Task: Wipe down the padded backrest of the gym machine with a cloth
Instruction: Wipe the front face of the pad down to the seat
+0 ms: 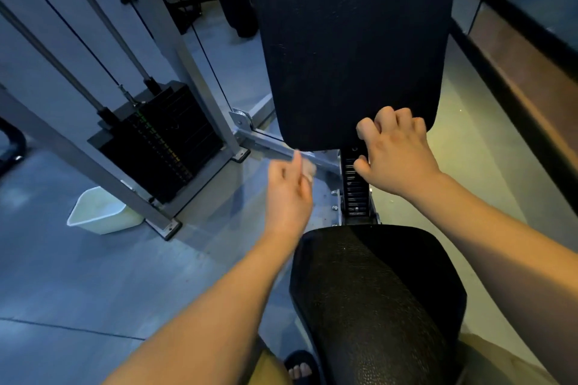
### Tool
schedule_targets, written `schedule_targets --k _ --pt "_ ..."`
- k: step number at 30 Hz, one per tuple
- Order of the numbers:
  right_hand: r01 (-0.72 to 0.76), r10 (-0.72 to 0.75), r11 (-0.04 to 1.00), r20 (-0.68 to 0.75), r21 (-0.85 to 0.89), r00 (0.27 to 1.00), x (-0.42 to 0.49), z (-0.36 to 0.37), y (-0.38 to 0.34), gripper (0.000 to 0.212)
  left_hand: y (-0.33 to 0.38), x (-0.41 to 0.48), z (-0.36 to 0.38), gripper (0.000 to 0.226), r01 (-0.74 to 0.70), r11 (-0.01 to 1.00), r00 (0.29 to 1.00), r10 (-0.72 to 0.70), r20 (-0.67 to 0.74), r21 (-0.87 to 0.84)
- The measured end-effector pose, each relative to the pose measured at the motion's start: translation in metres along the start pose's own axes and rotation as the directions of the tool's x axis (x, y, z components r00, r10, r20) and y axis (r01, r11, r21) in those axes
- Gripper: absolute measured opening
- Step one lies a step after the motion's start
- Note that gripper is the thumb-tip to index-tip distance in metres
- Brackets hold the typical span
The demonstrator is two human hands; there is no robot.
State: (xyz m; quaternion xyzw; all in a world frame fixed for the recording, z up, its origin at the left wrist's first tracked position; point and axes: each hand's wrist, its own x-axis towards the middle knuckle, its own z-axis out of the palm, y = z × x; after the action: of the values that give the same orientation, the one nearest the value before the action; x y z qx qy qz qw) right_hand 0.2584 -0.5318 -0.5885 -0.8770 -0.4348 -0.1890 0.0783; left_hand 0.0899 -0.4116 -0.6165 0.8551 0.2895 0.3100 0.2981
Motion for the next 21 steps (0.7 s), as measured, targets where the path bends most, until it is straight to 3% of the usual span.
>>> schedule_targets --k 3,6,12,15,17,21 --pt "-0.001 0.001 1.0 0.014 0.015 1.0 0.0 -0.003 -0.001 0.042 0.043 0.055 -0.037 0.042 -0.176 0.984 0.96 0.174 -0.221 0.013" --pt "-0.009 0.008 0.999 0.025 0.034 1.0 0.001 -0.008 -0.002 0.04 0.086 0.117 -0.059 0.038 -0.328 0.929 0.882 0.367 -0.296 0.173" --pt "-0.004 0.0 0.997 0.047 0.071 0.999 0.002 -0.015 0.0 0.035 0.074 0.122 -0.029 0.004 -0.419 0.811 0.855 0.503 -0.123 0.408" --pt "-0.025 0.018 0.995 0.067 0.093 0.998 0.001 -0.017 -0.002 0.033 0.04 0.083 -0.02 0.022 -0.431 0.772 0.875 0.485 0.004 0.467" --pt "-0.031 0.023 0.994 0.082 0.104 0.996 0.001 -0.019 -0.003 0.032 0.027 0.067 -0.021 0.019 -0.428 0.783 0.894 0.441 0.082 0.452" --pt "-0.046 0.03 0.992 0.127 0.121 0.991 0.003 -0.025 -0.005 0.032 0.037 0.076 -0.033 0.026 -0.407 0.813 0.908 0.408 0.093 0.416"
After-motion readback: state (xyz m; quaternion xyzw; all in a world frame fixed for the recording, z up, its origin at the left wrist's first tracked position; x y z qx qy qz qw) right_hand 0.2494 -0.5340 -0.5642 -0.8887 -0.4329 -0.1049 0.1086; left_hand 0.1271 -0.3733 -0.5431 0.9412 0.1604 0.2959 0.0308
